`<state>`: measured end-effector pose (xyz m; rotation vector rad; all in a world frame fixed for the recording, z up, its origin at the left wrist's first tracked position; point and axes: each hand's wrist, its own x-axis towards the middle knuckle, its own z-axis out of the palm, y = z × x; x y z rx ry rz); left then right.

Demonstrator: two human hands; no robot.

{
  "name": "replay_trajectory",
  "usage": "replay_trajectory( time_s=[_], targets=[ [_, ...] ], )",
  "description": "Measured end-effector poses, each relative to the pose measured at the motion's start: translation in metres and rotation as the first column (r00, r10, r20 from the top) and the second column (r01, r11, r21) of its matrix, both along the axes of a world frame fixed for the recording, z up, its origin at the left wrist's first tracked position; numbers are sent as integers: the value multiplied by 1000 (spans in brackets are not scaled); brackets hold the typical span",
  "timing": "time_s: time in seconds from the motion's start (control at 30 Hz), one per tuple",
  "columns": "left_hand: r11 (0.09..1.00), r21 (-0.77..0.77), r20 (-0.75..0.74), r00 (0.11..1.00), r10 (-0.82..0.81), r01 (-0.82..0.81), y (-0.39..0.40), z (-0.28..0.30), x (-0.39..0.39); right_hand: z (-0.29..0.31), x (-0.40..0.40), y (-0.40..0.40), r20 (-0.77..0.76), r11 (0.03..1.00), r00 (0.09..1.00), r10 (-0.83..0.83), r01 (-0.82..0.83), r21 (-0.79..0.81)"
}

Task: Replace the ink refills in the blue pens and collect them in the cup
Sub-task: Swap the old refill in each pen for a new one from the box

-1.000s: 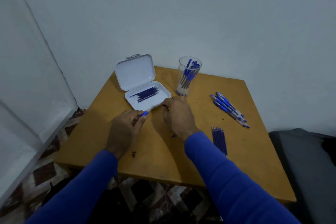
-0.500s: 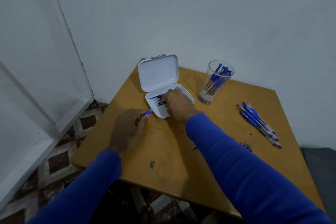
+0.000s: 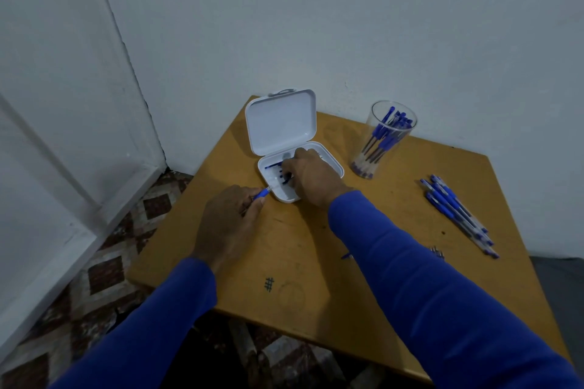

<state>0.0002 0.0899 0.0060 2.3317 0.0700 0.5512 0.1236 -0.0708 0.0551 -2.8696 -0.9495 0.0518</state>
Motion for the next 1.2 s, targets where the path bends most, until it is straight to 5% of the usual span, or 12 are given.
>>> replay_trajectory(
  time_s=[0.33, 0.5, 0.6, 0.77, 1.2],
  targets=[
    [1000, 7, -12, 1000, 0, 0, 0, 1, -2, 10, -1, -2, 16, 991, 997, 72, -70, -110],
    [1000, -18, 17, 1000, -19, 19, 0, 1, -3, 34, -8, -11, -229, 983, 967, 109, -72, 167],
    [1000, -2, 26, 1000, -16, 16, 1, 2, -4, 51, -22, -16, -547, 879, 812, 206, 93, 468],
    [999, -36, 55, 998, 19, -17, -1, 1, -6, 47, -44, -36, -646, 697, 667, 371, 260, 668],
    [983, -48, 119, 978, -169, 176, -50, 4, -47, 17, -122, -71, -660, 211, 738, 139, 630, 748]
  ],
)
